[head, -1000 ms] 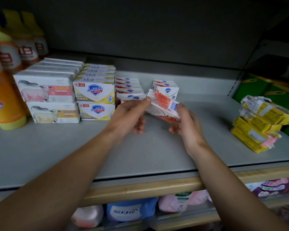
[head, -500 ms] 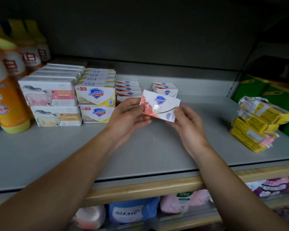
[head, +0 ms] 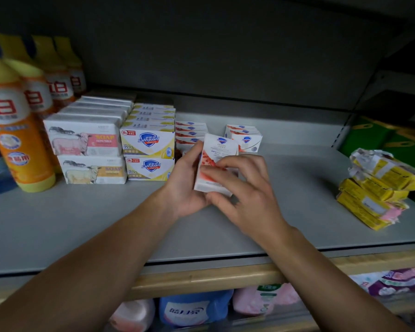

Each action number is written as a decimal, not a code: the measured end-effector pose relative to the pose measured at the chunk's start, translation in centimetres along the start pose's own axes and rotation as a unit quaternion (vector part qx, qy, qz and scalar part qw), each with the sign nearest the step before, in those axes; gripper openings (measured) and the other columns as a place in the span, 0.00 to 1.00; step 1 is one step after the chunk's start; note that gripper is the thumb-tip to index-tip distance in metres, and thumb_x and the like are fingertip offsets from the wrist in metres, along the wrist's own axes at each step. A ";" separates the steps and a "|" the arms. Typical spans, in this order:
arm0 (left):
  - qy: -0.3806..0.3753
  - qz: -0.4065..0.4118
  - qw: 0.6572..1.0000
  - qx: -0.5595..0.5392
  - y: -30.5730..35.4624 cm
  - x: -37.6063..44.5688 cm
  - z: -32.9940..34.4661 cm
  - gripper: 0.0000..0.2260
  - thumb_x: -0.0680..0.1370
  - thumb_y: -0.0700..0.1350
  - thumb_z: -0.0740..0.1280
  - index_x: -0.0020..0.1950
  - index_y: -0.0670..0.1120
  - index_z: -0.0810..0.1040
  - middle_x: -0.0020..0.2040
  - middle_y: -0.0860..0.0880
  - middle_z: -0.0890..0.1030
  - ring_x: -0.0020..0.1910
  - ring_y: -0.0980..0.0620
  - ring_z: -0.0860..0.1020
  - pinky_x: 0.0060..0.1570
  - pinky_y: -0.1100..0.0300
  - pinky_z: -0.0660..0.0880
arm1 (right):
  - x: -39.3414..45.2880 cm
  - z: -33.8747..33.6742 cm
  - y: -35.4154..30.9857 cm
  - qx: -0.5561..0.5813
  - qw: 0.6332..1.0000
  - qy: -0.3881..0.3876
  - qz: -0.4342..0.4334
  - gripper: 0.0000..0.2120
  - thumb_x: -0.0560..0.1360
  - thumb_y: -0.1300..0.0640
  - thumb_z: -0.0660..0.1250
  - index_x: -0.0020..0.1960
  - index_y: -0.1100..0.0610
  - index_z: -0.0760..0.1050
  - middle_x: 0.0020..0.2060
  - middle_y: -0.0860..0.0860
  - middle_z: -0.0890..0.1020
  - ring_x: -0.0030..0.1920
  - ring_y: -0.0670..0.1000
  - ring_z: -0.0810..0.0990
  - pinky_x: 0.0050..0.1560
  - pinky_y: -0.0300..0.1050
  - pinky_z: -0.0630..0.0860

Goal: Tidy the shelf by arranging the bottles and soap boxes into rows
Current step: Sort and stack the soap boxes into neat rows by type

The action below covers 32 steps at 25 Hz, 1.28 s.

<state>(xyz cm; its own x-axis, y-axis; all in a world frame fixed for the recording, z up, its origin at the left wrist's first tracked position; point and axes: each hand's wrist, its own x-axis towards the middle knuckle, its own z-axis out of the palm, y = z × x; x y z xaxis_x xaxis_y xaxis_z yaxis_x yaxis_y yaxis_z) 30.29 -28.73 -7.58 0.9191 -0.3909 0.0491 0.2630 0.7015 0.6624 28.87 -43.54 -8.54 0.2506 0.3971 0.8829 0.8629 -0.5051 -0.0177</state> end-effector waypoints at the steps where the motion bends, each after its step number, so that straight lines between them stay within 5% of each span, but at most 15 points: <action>1: -0.004 0.006 1.000 -0.002 0.0 0.0 0.0 0.23 0.78 0.60 0.59 0.58 0.44 0.81 0.54 0.46 0.82 0.53 0.48 0.81 0.55 0.55 0.77 | 0.0 -0.2 0.1 -0.002 1.000 0.010 0.007 0.17 0.70 0.56 0.77 0.58 0.56 0.82 0.52 0.53 0.81 0.52 0.58 0.76 0.56 0.50 0.74; 5: 0.013 0.042 0.998 0.040 -0.1 -0.3 -0.2 0.26 0.69 0.59 0.69 0.60 0.44 0.78 0.52 0.43 0.83 0.47 0.41 0.84 0.43 0.51 0.81 | 0.5 -1.8 0.6 0.116 0.972 0.084 0.186 0.18 0.70 0.53 0.71 0.60 0.54 0.78 0.52 0.46 0.82 0.51 0.49 0.81 0.52 0.44 0.77; 8: 0.070 0.103 0.982 0.144 -0.4 -0.2 -0.2 0.11 0.74 0.45 0.69 0.54 0.43 0.77 0.45 0.43 0.85 0.40 0.43 0.85 0.38 0.55 0.81 | 0.7 -2.7 1.4 0.249 0.907 0.110 0.321 0.16 0.71 0.54 0.65 0.58 0.44 0.75 0.49 0.42 0.83 0.48 0.46 0.83 0.44 0.40 0.78; 12: 0.135 0.204 0.913 0.328 -0.8 -0.2 0.0 0.09 0.77 0.40 0.69 0.56 0.40 0.79 0.45 0.40 0.84 0.36 0.45 0.84 0.37 0.57 0.81 | 0.3 -3.7 3.4 0.222 0.883 0.005 0.413 0.14 0.70 0.55 0.66 0.54 0.45 0.77 0.47 0.44 0.84 0.45 0.45 0.82 0.44 0.40 0.77; 18: 0.162 0.205 0.859 0.440 -0.5 -1.7 0.9 0.14 0.75 0.41 0.73 0.59 0.42 0.79 0.52 0.41 0.82 0.42 0.42 0.84 0.42 0.49 0.83 | 1.1 -4.2 4.3 0.146 0.908 -0.174 0.351 0.16 0.73 0.54 0.73 0.59 0.48 0.77 0.52 0.42 0.83 0.50 0.43 0.81 0.53 0.41 0.77; 20: 0.224 0.223 0.793 0.521 0.5 -1.9 1.6 0.16 0.74 0.45 0.74 0.60 0.45 0.79 0.53 0.46 0.82 0.46 0.46 0.84 0.47 0.50 0.82 | 1.5 -4.2 4.7 0.123 0.911 -0.171 0.354 0.20 0.73 0.55 0.73 0.64 0.52 0.76 0.57 0.47 0.82 0.55 0.47 0.80 0.59 0.45 0.76; 24: 0.297 0.403 0.548 0.670 5.0 -3.5 2.3 0.12 0.73 0.50 0.69 0.56 0.49 0.81 0.48 0.52 0.83 0.40 0.55 0.82 0.46 0.59 0.78 | 1.8 -2.4 5.3 0.024 0.936 -0.198 0.289 0.24 0.73 0.55 0.73 0.68 0.51 0.74 0.62 0.49 0.75 0.61 0.50 0.75 0.60 0.39 0.67; 27: 0.323 0.399 0.373 0.773 7.9 -4.5 0.2 0.15 0.75 0.51 0.68 0.58 0.46 0.81 0.54 0.46 0.83 0.53 0.46 0.79 0.54 0.52 0.74 | 2.0 0.3 5.4 0.004 0.936 -0.235 0.263 0.24 0.74 0.54 0.71 0.69 0.51 0.73 0.62 0.49 0.73 0.63 0.51 0.72 0.61 0.37 0.65; 29: 0.330 0.316 0.319 0.830 8.2 -4.7 -1.7 0.19 0.75 0.53 0.68 0.63 0.46 0.79 0.61 0.45 0.81 0.62 0.43 0.75 0.66 0.46 0.66 | 2.2 2.0 5.7 -0.011 0.937 -0.245 0.247 0.24 0.75 0.54 0.71 0.70 0.51 0.72 0.63 0.49 0.73 0.65 0.52 0.70 0.65 0.41 0.65; 32: 0.313 0.282 0.287 0.860 7.1 -4.4 -4.0 0.22 0.76 0.58 0.66 0.65 0.48 0.77 0.63 0.48 0.79 0.67 0.44 0.72 0.74 0.43 0.50 | 2.5 4.1 6.3 -0.035 0.939 -0.273 0.207 0.24 0.76 0.53 0.70 0.71 0.51 0.72 0.68 0.51 0.71 0.68 0.55 0.66 0.71 0.46 0.62</action>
<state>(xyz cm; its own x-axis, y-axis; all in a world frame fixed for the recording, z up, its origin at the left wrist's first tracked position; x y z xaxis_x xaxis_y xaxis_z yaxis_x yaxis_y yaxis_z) 29.25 -19.64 -6.12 0.6872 0.0579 0.7241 -0.0176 -0.9952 0.0962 36.74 -42.56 -8.40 0.7619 0.4800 0.4350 0.6162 -0.7441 -0.2581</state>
